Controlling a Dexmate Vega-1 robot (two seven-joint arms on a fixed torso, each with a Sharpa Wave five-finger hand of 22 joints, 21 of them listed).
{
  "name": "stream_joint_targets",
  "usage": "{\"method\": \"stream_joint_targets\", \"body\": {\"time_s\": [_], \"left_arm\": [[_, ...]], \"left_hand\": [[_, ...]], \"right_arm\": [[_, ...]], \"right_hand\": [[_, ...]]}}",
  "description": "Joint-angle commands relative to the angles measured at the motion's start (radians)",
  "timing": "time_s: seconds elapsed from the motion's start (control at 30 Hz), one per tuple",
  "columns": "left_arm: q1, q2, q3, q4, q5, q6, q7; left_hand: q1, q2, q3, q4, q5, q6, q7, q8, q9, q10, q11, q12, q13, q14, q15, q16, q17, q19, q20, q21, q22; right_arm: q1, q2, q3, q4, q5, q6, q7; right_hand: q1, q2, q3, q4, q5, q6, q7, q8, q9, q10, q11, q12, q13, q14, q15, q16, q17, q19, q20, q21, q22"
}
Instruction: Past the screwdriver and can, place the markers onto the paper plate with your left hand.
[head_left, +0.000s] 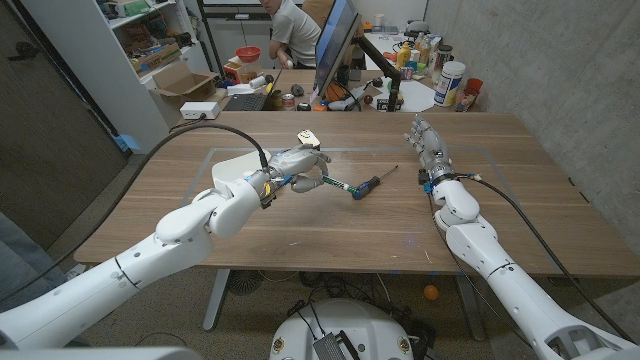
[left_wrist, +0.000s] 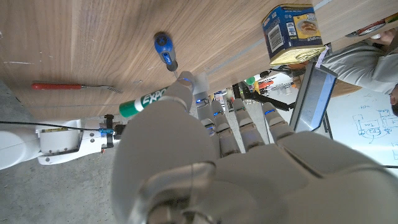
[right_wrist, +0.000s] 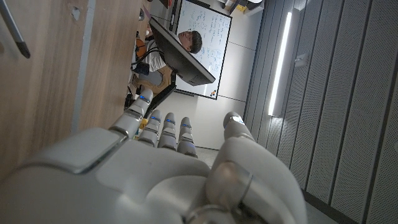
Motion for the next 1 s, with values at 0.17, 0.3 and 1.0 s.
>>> {"method": "stream_joint_targets", "body": {"time_s": [0.17, 0.3, 1.0], "left_arm": [[0.112, 0.068, -0.111, -0.063, -0.126, 0.068, 0.040], [0.136, 0.087, -0.134, -0.070, -0.152, 0.082, 0.050], [0.231, 0.175, -0.231, -0.066, -0.262, 0.144, 0.091]], "left_hand": [[0.008, 0.013, -0.003, 0.000, 0.004, 0.277, -0.035, 0.016, 0.040, 0.009, -0.001, -0.001, 0.005, 0.010, 0.007, 0.000, 0.003, 0.006, 0.005, -0.004, 0.002], [0.009, 0.013, -0.004, 0.000, 0.004, 0.276, -0.036, 0.016, 0.040, 0.009, -0.002, -0.003, 0.006, 0.010, 0.008, -0.001, 0.003, 0.006, 0.005, -0.004, 0.002], [0.010, 0.015, -0.009, 0.001, 0.006, 0.272, -0.035, 0.020, 0.044, 0.011, 0.001, -0.009, 0.010, 0.013, 0.010, -0.003, 0.004, 0.005, 0.005, -0.006, 0.002]], "right_arm": [[0.017, 0.008, -0.015, 0.006, -0.012, -0.009, -0.005], [0.021, 0.011, -0.019, 0.008, -0.014, -0.013, -0.005], [0.033, 0.021, -0.028, 0.019, -0.027, -0.016, -0.013]], "right_hand": [[0.000, 0.001, -0.006, -0.002, 0.006, 0.000, 0.004, 0.007, 0.004, -0.002, -0.001, 0.003, 0.004, 0.008, 0.001, 0.004, 0.005, 0.005, 0.003, 0.005, 0.002], [0.000, 0.001, -0.006, -0.002, 0.006, 0.000, 0.004, 0.007, 0.004, -0.001, -0.001, 0.003, 0.004, 0.008, 0.001, 0.004, 0.005, 0.005, 0.003, 0.006, 0.002], [0.001, 0.001, -0.008, -0.003, 0.006, 0.000, 0.004, 0.007, 0.004, -0.001, -0.001, 0.003, 0.004, 0.007, 0.001, 0.003, 0.005, 0.004, 0.004, 0.005, 0.002]]}}
